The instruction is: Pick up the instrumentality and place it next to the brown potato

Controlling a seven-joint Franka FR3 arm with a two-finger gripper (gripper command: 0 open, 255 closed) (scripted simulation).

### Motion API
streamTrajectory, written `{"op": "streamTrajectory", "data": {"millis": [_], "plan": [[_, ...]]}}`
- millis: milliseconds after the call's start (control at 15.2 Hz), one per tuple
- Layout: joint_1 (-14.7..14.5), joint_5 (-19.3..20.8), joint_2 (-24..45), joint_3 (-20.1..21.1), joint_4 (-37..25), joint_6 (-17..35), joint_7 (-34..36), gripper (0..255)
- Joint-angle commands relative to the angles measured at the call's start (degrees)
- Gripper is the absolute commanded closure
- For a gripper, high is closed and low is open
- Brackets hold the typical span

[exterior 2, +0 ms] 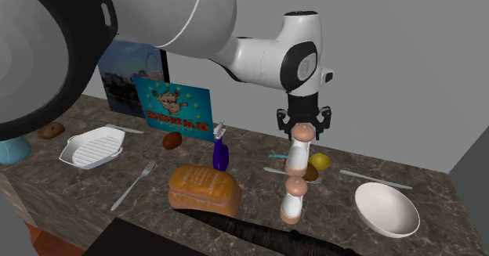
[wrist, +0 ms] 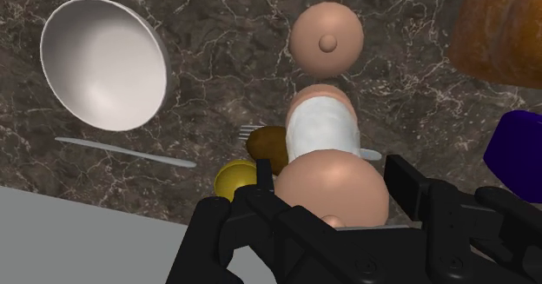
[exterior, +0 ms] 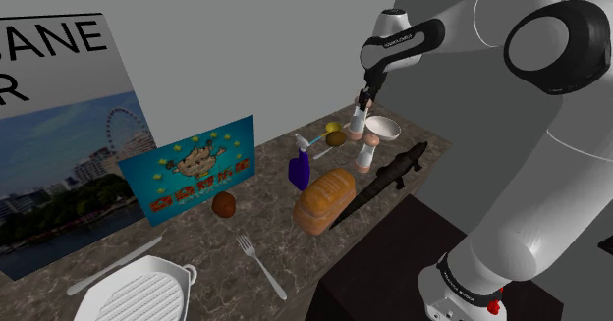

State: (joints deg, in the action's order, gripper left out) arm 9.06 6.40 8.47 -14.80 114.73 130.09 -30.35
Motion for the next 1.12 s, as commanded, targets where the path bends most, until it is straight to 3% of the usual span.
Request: {"op": "streamTrajectory", "data": {"millis": [0, 1056], "plan": [[-0.1, 0.14, -0.76, 0.02, -0.68, -1.44, 0.03, 255], [-0.4, 0.4, -4.38, 0.1, -8.8, -13.07, -0.79, 255]]}}
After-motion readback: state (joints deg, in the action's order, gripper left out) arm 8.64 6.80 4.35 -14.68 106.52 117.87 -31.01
